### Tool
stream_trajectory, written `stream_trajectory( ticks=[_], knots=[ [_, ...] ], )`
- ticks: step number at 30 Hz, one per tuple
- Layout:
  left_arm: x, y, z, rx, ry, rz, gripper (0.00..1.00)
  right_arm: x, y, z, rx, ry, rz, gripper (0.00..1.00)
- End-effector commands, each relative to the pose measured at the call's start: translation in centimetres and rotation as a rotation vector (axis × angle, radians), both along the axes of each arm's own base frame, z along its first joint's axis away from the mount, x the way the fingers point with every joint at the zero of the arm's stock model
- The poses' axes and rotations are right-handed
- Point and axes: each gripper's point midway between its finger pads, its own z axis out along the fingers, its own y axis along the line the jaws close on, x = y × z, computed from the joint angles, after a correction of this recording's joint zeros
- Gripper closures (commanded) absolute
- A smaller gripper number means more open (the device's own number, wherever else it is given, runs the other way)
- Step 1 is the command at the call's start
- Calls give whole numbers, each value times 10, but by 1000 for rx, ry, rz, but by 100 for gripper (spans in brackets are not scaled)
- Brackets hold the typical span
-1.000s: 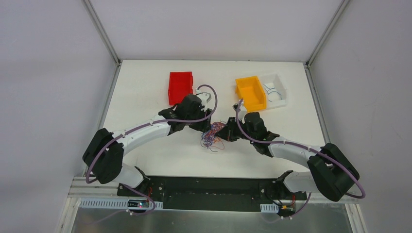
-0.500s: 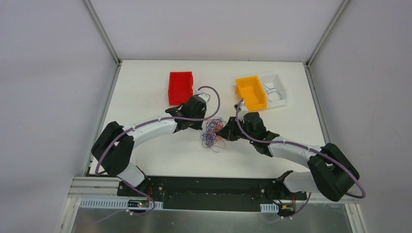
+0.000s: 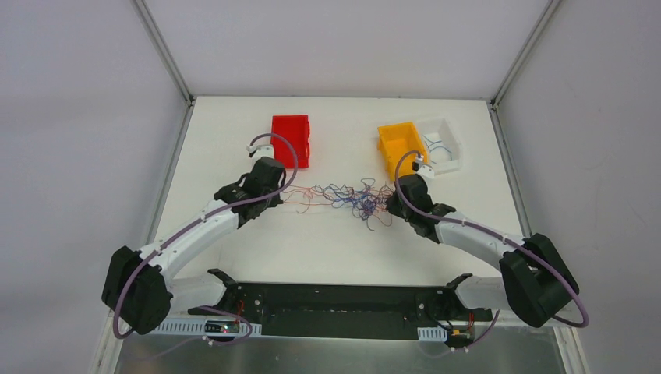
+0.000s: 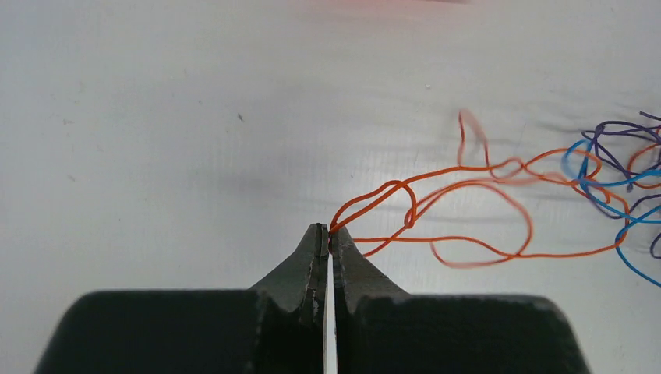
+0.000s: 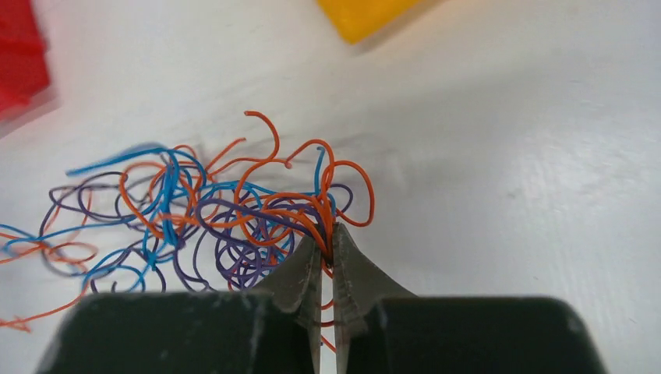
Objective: Untangle the cables
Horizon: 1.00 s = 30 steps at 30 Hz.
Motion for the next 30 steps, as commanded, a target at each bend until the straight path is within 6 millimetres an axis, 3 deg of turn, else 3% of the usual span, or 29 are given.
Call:
stream_trajectory(
  ticks=[1,6,10,13,14,15,17,19,22,27,30],
  knots=[
    [-16,31,8,45,-28,115,100,8,-50,16,-102,-54,-253,94],
    [-22,47,25,56,-77,157,100,5,-69,29,-100,-127,-327,92],
    [-30,80,51,130,-133,282,100,0,-95,37,-98,-179,-451,88],
    [-34,81,68,86,-179,275,100,-4,-99,45,-51,-219,-472,87],
    [-35,79,71,67,-186,260,100,-5,-98,46,-35,-232,-459,82],
    [-35,76,74,48,-192,245,100,-7,-96,47,-24,-242,-442,68],
    [-33,54,77,-2,-185,114,100,-5,-84,55,24,-287,-363,29],
    [-33,19,76,-78,-169,-90,100,-7,-59,63,87,-321,-213,10],
    [-37,-20,78,-192,-134,-266,100,-13,-19,74,184,-360,15,6],
    [-46,-58,89,-287,-99,-446,100,-34,49,79,296,-304,370,7],
    [-57,-83,103,-343,-87,-571,100,-45,76,82,334,-292,502,11]
  ],
)
